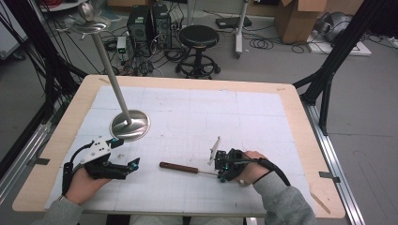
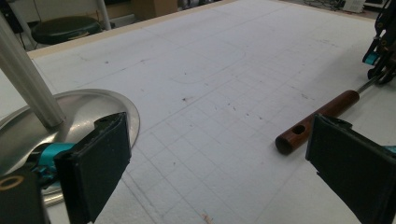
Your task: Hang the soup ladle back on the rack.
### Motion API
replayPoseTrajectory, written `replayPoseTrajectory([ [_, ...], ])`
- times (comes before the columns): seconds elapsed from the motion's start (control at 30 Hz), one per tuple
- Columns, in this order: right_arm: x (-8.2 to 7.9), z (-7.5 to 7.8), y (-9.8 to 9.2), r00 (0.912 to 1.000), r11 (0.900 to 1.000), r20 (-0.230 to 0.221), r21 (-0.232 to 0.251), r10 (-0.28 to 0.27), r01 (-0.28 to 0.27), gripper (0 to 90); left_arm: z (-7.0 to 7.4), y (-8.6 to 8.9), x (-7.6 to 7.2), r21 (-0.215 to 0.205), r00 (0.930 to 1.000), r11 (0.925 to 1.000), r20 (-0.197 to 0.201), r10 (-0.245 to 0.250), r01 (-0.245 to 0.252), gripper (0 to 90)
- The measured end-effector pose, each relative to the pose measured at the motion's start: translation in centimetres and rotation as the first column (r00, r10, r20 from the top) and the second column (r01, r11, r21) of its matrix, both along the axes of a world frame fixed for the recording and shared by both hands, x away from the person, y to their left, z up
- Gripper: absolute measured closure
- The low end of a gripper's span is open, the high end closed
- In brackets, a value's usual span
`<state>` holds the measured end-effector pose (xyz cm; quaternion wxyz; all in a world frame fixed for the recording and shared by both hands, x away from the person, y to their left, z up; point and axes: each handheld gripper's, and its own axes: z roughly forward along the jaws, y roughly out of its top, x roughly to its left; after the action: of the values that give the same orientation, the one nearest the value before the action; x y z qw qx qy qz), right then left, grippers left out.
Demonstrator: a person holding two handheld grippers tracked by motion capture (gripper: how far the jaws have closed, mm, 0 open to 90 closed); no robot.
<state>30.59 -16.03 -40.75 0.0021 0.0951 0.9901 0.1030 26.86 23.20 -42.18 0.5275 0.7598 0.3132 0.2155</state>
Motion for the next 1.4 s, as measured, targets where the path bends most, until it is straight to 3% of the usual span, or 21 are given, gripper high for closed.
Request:
replayPoseTrajectory([
  [0.33, 0.1, 0.2, -0.3, 1.0, 1.0, 0.004, 0.02, 0.0, 0.0, 84.1, 0.0, 0.0, 0.0, -0.001, 1.0, 1.0, -0.001, 0.001, -0.001, 7.3],
  [0.57, 0.2, 1.0, -1.1, 0.9993, 0.994, 0.032, 0.107, -0.02, 0.016, 84.2, 0.0, 0.1, 0.0, -0.003, 1.0, 1.0, 0.004, 0.002, -0.002, 7.3],
  [0.77, 0.4, 1.4, -1.8, 0.9961, 0.989, 0.074, 0.144, -0.049, 0.038, 84.2, 0.0, 0.1, 0.0, -0.005, 1.0, 1.0, 0.004, 0.003, -0.003, 7.3],
  [1.03, 0.5, 2.5, -2.3, 0.9913, 0.973, 0.105, 0.225, -0.079, 0.054, 84.2, 0.1, 0.1, 0.0, -0.001, 1.0, 1.0, 0.005, 0.003, -0.003, 7.3],
  [1.4, 0.9, 3.2, -3.3, 0.9782, 0.932, 0.15, 0.353, -0.144, 0.083, 84.2, 0.3, 0.0, -0.2, -0.023, 0.9998, 0.9997, 0.019, 0.004, -0.004, 7.3],
])
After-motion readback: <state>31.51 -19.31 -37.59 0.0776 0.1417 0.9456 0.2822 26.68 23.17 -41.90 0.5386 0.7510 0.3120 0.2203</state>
